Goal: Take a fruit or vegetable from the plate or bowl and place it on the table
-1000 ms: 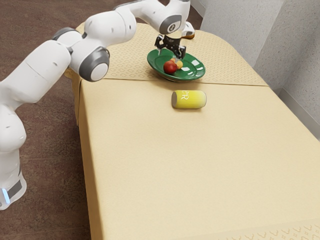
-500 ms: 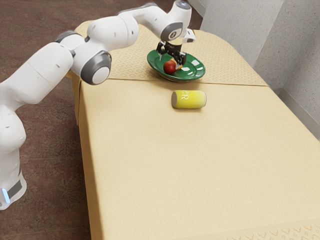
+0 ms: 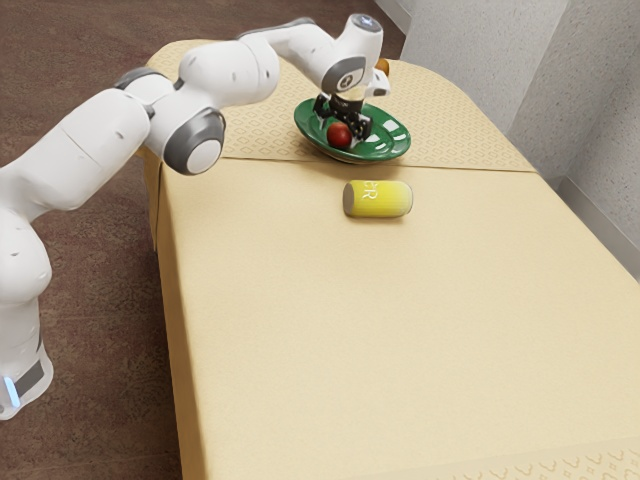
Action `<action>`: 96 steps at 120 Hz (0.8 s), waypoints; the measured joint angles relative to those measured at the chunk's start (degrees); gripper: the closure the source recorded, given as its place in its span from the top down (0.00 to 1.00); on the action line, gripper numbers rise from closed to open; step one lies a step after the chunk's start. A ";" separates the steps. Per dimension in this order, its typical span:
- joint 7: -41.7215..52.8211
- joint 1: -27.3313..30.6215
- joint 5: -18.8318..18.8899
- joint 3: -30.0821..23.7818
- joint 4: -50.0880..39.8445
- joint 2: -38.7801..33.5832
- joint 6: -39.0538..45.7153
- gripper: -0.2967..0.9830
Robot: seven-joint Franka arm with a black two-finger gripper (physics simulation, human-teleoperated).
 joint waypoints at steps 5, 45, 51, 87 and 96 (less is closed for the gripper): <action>0.04 0.00 0.00 -0.01 0.00 0.02 0.06 0.76; 0.09 0.02 0.58 0.10 -0.07 0.03 0.55 0.53; 0.13 0.02 0.65 0.05 -0.07 0.01 0.61 0.53; 0.29 0.06 0.63 -2.93 -0.01 -4.34 -1.99 0.49; 0.34 0.09 -0.57 -3.27 -0.01 -9.52 -5.69 0.50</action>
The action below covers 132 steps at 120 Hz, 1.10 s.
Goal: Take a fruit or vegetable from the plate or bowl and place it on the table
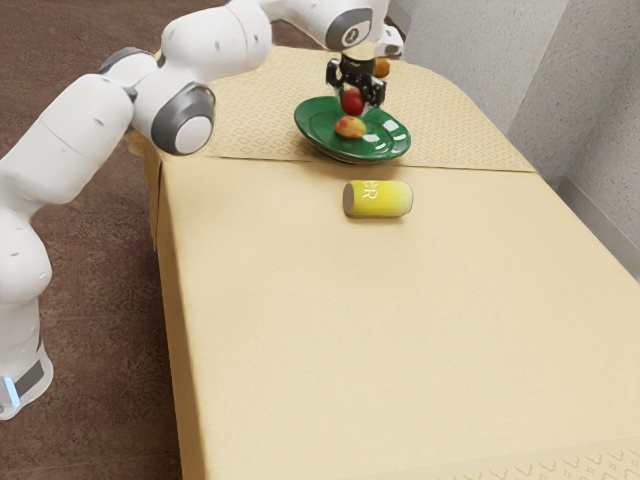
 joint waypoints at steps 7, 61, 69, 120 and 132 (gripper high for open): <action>0.05 0.21 -2.15 -0.19 -0.07 -4.07 -4.27 0.51; -1.64 -22.21 -8.82 -2.16 -0.68 -16.54 -33.87 0.48; -2.29 -24.54 -8.55 -2.22 -0.56 -15.44 -34.18 0.48; -5.64 -26.34 -7.05 -2.04 -0.74 -15.22 -33.87 0.75; -5.58 -26.34 -7.30 -2.33 -0.74 -15.30 -34.22 0.76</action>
